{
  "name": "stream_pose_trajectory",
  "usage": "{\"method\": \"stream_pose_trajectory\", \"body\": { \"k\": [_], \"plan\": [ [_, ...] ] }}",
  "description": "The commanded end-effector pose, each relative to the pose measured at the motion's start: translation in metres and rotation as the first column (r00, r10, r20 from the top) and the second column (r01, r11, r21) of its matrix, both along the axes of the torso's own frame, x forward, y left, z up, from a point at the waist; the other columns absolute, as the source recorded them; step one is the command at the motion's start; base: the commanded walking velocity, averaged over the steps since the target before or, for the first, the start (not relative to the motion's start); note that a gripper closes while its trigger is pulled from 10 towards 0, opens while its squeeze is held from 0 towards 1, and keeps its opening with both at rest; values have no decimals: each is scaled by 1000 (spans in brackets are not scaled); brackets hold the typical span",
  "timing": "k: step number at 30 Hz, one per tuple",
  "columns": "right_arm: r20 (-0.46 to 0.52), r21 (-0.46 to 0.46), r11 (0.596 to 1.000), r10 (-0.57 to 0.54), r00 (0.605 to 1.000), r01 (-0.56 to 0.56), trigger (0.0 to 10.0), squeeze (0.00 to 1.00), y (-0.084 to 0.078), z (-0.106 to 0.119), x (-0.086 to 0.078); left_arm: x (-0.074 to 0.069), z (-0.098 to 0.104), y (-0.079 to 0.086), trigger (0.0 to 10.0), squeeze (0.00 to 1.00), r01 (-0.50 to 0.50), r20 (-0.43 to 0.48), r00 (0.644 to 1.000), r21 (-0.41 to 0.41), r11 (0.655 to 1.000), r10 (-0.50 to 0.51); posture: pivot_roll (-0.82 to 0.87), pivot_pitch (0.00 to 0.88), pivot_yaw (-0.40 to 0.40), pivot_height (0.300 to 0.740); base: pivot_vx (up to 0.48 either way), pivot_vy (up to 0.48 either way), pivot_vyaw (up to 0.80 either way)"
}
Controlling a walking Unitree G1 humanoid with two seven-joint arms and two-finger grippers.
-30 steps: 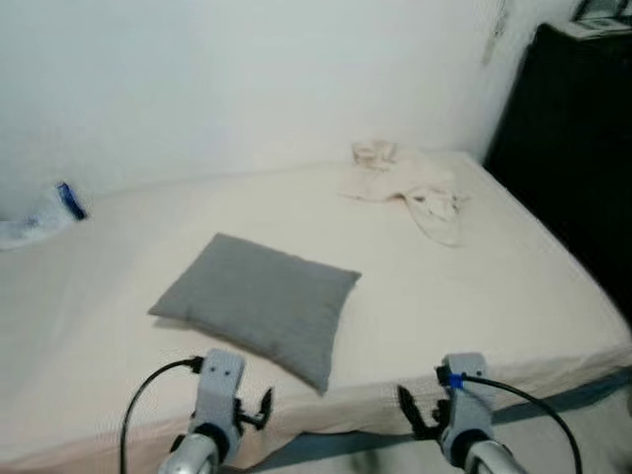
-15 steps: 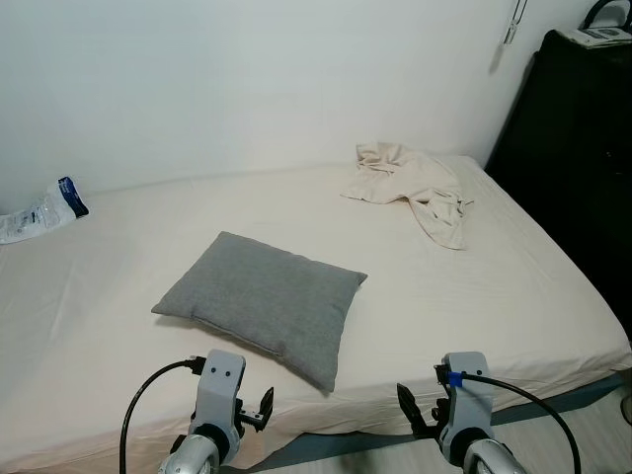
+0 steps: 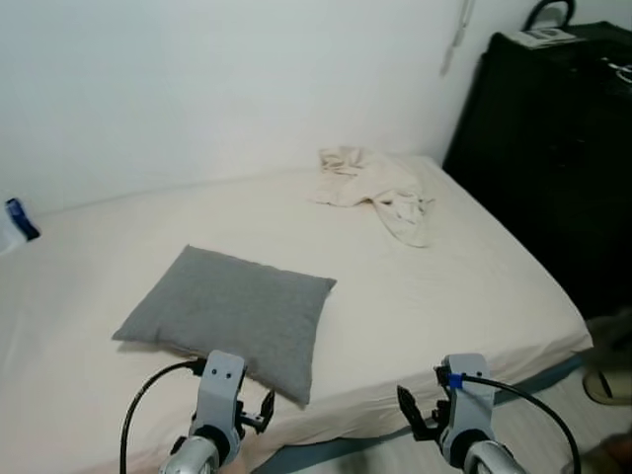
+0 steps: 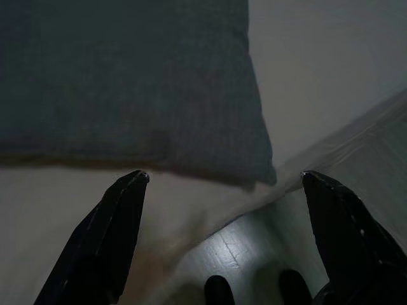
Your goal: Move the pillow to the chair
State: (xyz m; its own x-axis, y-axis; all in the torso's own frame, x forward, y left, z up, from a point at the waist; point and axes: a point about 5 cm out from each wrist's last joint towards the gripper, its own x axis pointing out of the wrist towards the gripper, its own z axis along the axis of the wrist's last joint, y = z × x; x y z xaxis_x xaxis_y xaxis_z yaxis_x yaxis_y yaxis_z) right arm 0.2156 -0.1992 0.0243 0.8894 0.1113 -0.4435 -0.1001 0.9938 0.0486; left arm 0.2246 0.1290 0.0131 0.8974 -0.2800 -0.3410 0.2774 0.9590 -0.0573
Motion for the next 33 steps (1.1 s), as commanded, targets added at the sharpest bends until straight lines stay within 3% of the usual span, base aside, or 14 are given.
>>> {"method": "stream_pose_trajectory", "body": {
  "k": [1, 5, 29, 33],
  "plan": [
    [-27, -10, 1000, 24, 999, -24, 10000, 0, 1, -4, -3, -4, -5, 1, 10000, 0, 3, -19, 1000, 9, 1000, -2, -87, 100, 33, 740, 334, 0, 800],
    [-27, -3, 1000, 19, 999, -19, 10000, 0, 1, -4, -3, -4, -4, 1, 10000, 0, -12, -15, 1000, -5, 1000, 12, -85, 100, 32, 740, 228, 0, 800],
    [-38, 7, 1000, 8, 999, -7, 10000, 0, 0, -5, -2, -4, -7, 4, 10000, 0, -40, -45, 998, -14, 999, 39, -92, 106, 38, 740, 0, 0, 0],
    [-37, 10, 1000, 5, 999, -4, 10000, 0, 0, -5, -2, -3, -7, 4, 10000, 0, -35, -47, 998, -2, 999, 35, -90, 107, 41, 740, -287, 0, 0]
  ]
}}
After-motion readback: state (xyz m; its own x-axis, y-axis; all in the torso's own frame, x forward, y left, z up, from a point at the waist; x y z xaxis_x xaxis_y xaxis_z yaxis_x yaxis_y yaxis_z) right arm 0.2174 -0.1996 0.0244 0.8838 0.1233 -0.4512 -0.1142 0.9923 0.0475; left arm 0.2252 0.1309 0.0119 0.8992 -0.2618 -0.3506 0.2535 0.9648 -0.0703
